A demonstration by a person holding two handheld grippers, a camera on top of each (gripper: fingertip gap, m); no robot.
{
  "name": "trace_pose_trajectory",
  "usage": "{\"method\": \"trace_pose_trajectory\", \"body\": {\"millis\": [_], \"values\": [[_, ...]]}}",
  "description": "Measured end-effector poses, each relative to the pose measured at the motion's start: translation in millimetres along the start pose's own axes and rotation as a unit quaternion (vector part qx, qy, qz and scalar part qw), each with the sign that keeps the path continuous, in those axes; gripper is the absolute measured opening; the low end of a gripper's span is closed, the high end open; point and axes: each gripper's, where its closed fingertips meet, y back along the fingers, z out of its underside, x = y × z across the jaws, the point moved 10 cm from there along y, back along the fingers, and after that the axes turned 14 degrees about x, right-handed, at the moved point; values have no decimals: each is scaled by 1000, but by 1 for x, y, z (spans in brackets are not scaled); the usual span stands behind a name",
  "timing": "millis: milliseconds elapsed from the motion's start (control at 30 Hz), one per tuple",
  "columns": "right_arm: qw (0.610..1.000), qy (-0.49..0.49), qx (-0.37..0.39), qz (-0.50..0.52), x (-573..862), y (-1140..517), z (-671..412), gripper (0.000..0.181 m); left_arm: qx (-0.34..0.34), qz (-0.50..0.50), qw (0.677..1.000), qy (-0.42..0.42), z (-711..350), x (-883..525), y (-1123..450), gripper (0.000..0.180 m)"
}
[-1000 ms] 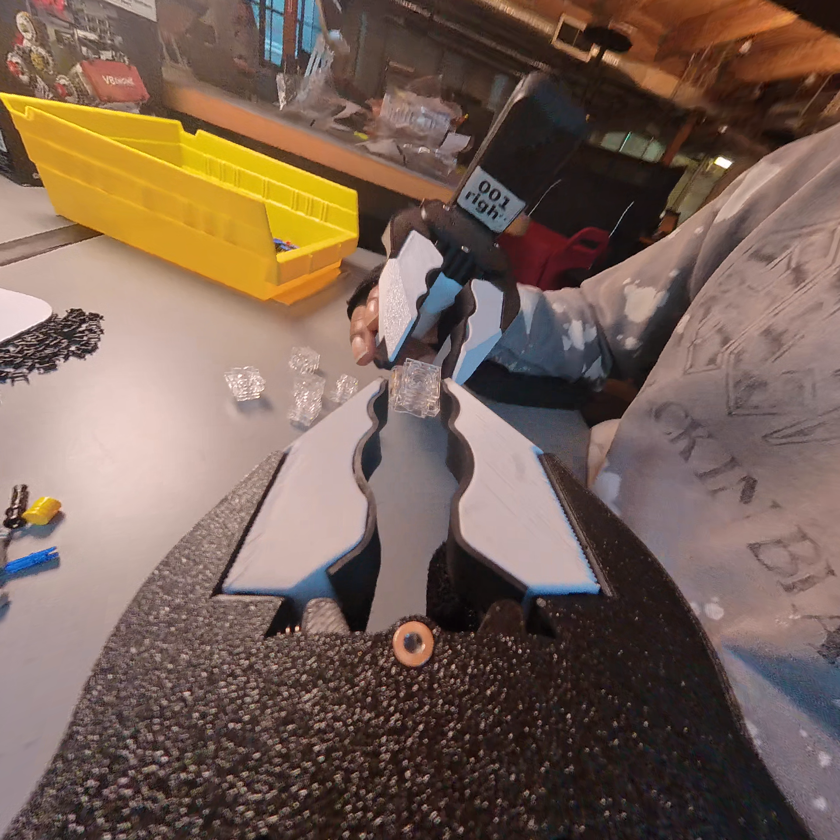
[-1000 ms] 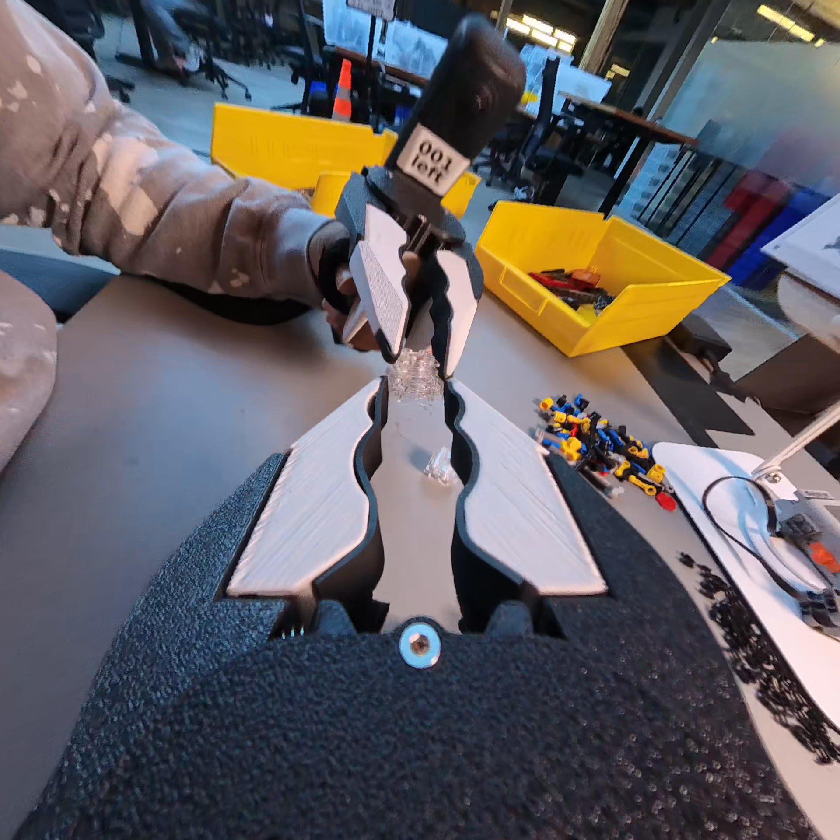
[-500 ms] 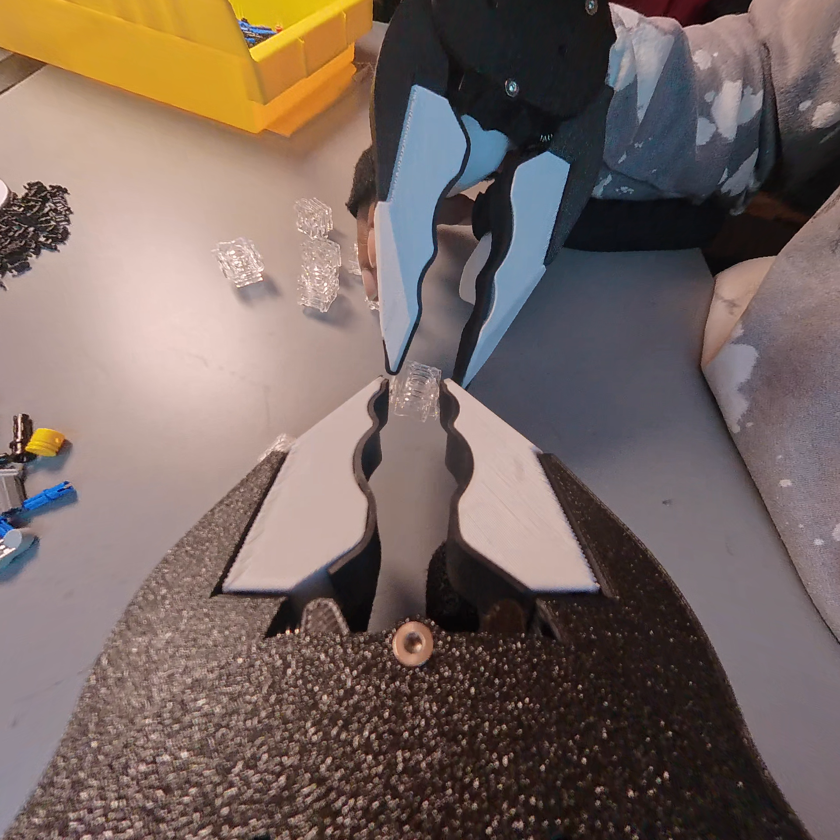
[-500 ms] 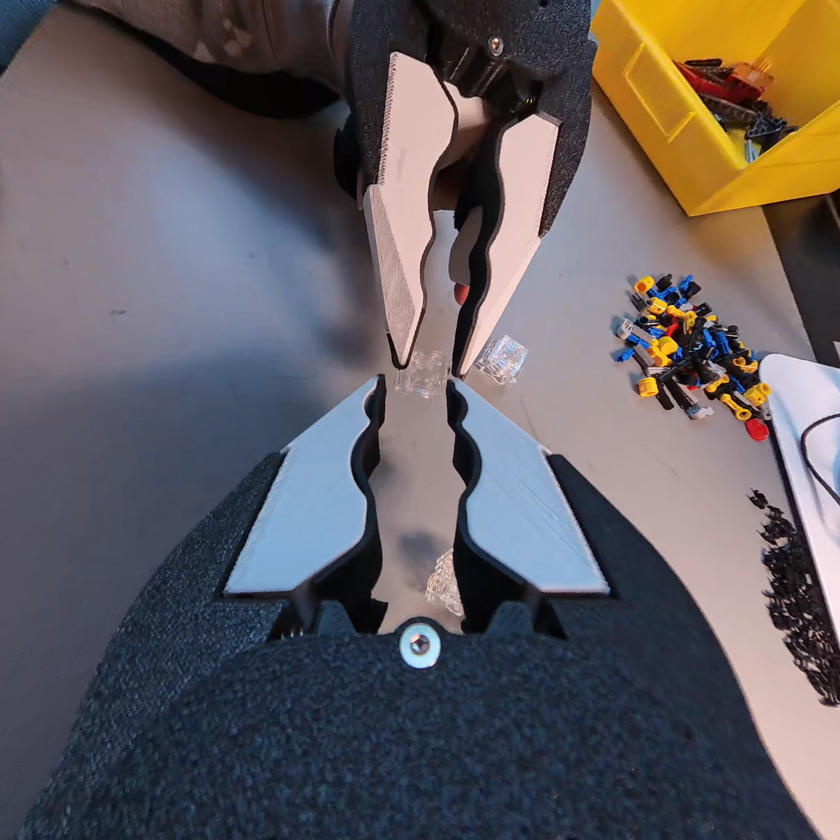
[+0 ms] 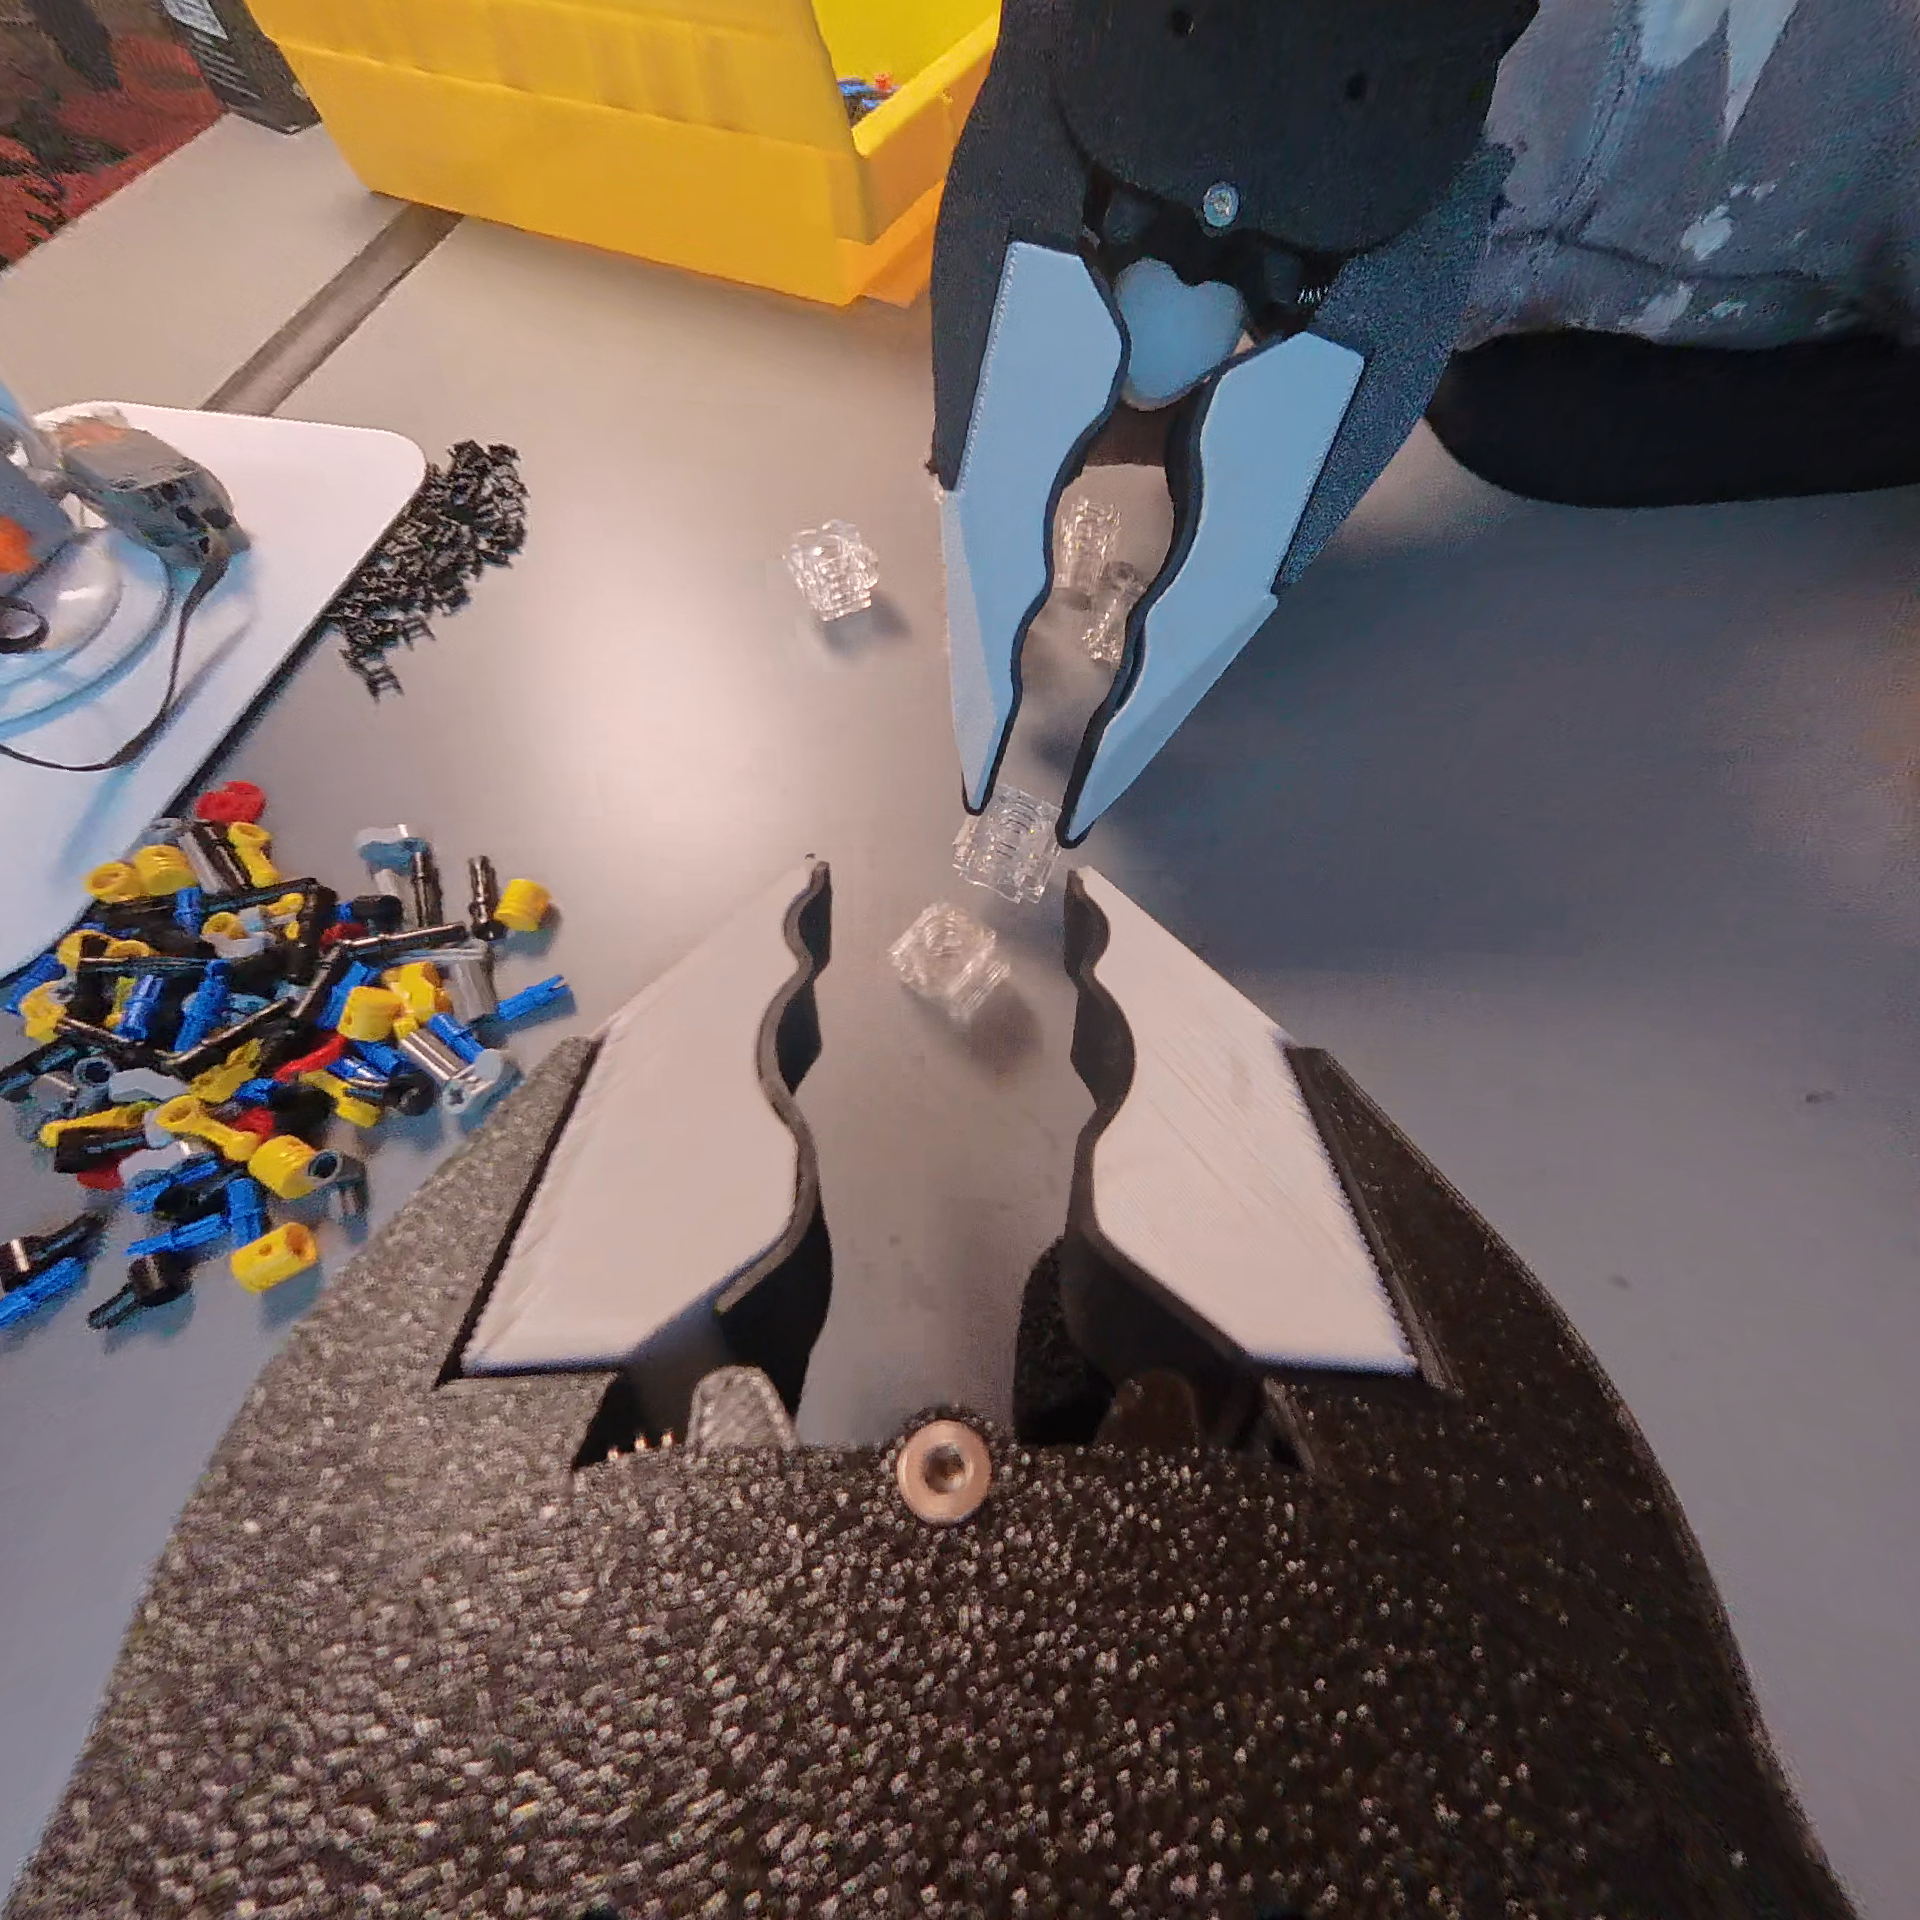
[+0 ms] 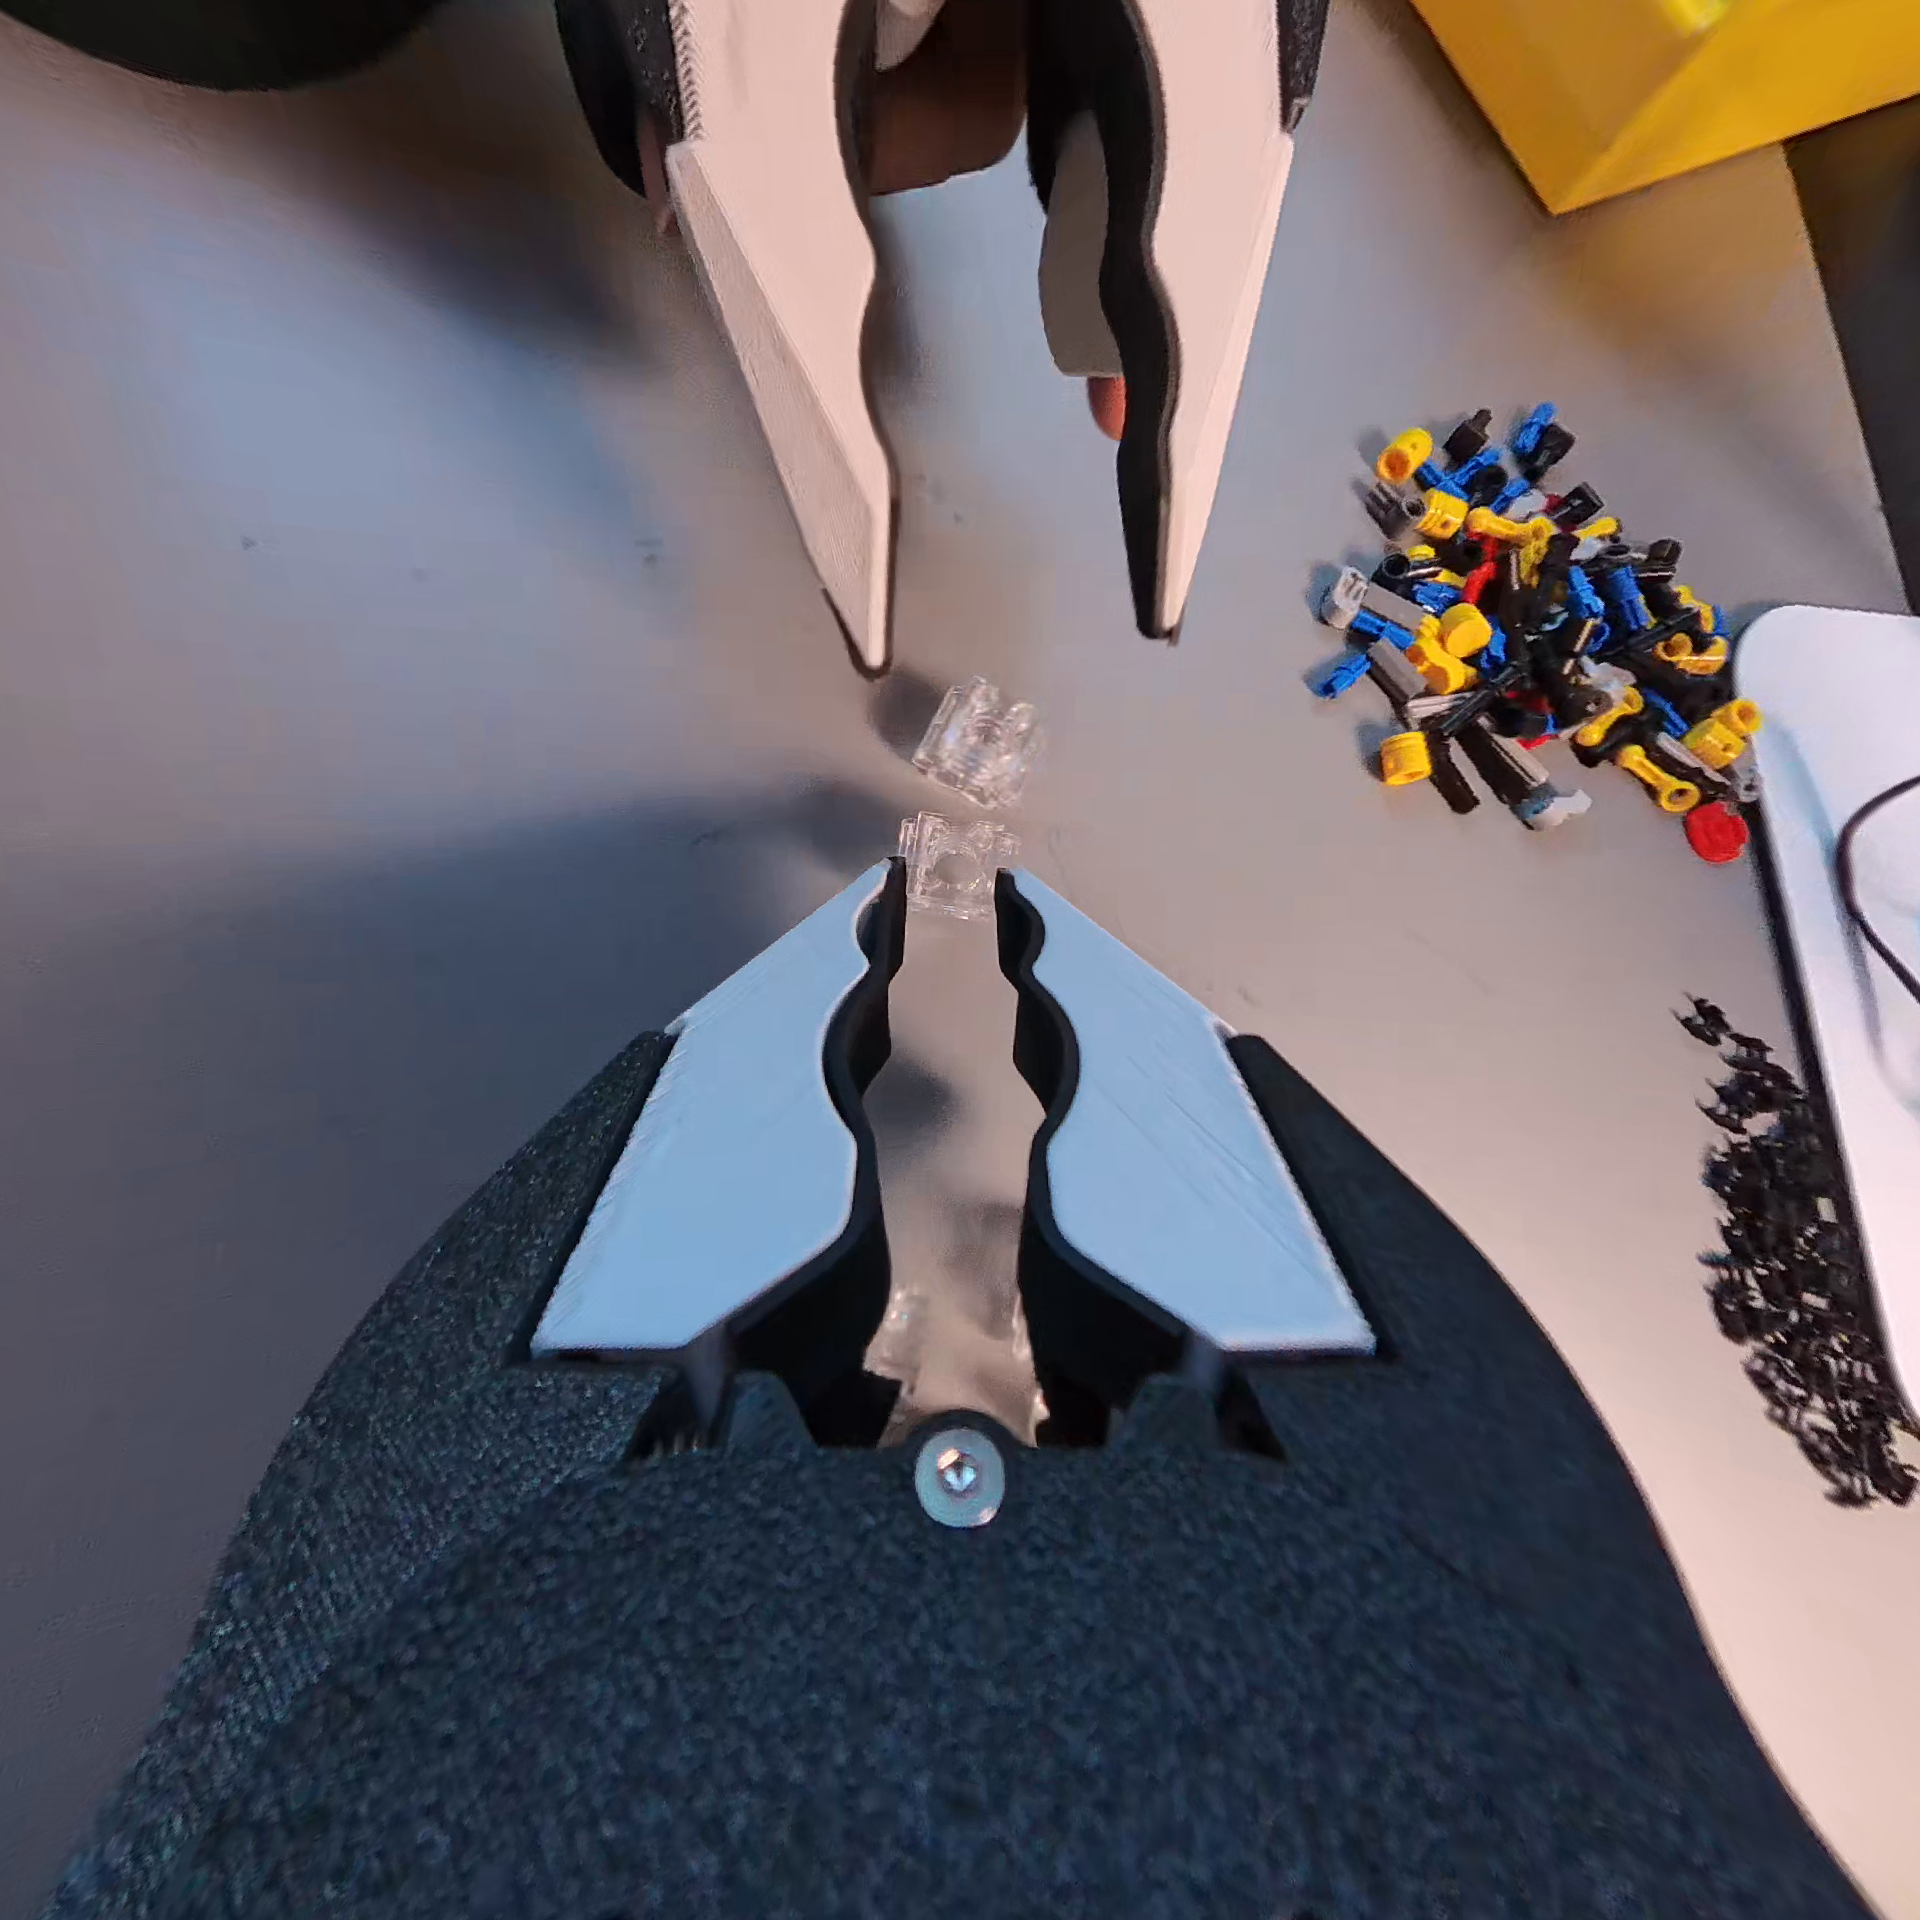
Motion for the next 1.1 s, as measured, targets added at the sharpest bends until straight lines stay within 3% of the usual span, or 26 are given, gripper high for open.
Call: {"method": "trace_pose_trajectory", "body": {"millis": [100, 233, 833, 1000, 1100], "values": [[1000, 4, -18, -11, 7, -9, -2, 16, -38, 56, 997, 39, 10, -7, -10, 49], [999, 3, -25, -34, 11, -12, -5, 16, -83, 38, 996, 0, 20, -5, -16, 28], [998, 5, -23, -57, 40, -27, -8, 21, -100, -51, 994, 13, 27, -21, 0, 26], [999, -36, 17, -16, 62, 19, -10, 32, -90, -57, 994, 12, 26, -20, 7, 31], [997, -81, -4, 15, 75, 58, 5, 33, -65, -68, 995, 16, 21, -18, 15, 32]]}}
